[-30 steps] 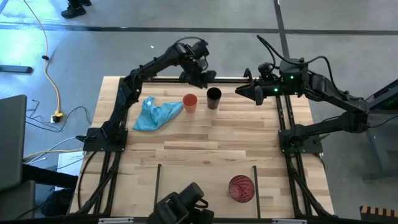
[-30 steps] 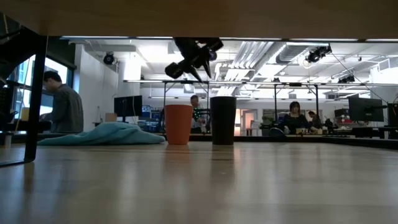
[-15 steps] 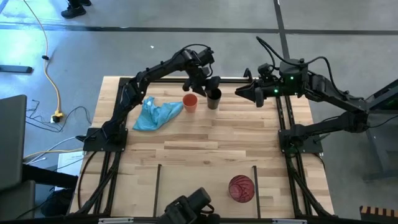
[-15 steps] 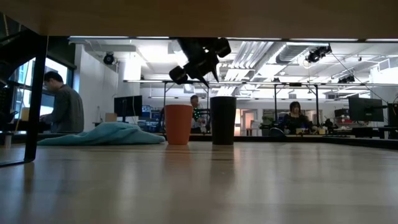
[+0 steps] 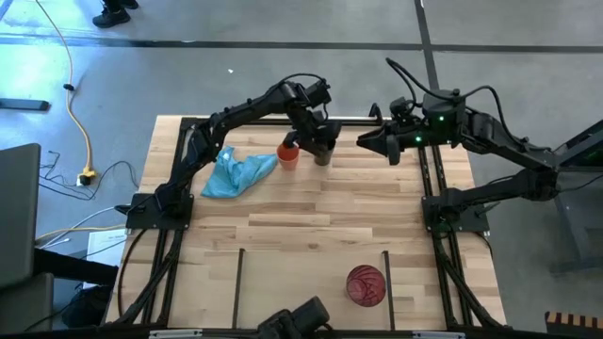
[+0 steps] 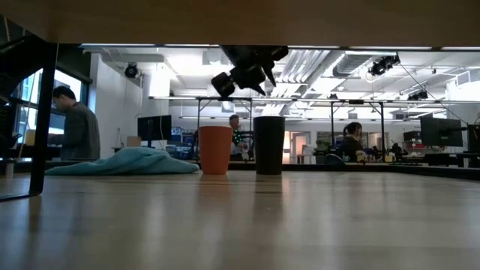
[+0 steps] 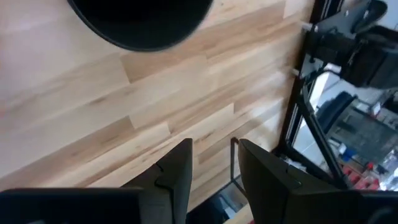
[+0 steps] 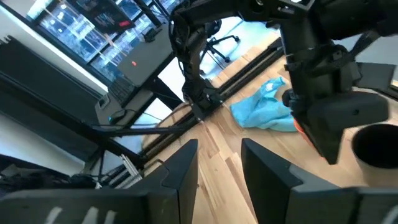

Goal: Stack small to large cups/mugs on shelf
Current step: Put the black cup on the shelf

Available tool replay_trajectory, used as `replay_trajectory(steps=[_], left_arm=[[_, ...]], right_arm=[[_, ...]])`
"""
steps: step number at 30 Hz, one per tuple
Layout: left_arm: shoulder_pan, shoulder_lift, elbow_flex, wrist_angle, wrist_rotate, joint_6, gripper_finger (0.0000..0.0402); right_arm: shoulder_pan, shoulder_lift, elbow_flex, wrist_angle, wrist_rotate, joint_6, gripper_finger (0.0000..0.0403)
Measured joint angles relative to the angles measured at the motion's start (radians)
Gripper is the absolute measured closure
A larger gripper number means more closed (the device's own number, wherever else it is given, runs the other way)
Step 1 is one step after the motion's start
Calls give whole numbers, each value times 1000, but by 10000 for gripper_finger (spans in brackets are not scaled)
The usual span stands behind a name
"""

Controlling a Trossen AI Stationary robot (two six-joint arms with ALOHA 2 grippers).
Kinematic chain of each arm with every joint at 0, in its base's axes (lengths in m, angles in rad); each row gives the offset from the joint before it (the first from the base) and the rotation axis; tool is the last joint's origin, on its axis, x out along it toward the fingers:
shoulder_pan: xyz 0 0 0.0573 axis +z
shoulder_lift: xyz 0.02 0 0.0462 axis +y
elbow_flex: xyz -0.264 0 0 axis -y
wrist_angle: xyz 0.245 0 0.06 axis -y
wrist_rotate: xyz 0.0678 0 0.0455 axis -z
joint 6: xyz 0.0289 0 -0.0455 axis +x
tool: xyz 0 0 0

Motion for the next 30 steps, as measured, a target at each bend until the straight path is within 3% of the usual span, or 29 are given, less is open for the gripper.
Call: replay_trajectory(steps=[6,11,17,23,27,30], left_arm=[[-61,0,0,-11,40,131,284],[-112,-1,0,-7,24,326,284],[-173,-14,0,-6,-228,616,284],[-265,-52,1,1,-460,990,284],[-308,-87,2,-42,-681,1251,284],[-308,-107,2,-59,-771,1428,284]], right_arm=[[-7,0,0,-117,28,-56,289],[-31,0,0,-247,101,-90,289],[-40,0,0,-286,125,-132,289],[-40,0,0,-287,124,-117,289],[-40,0,0,-292,124,-82,289],[-30,0,0,-295,125,-58,289]])
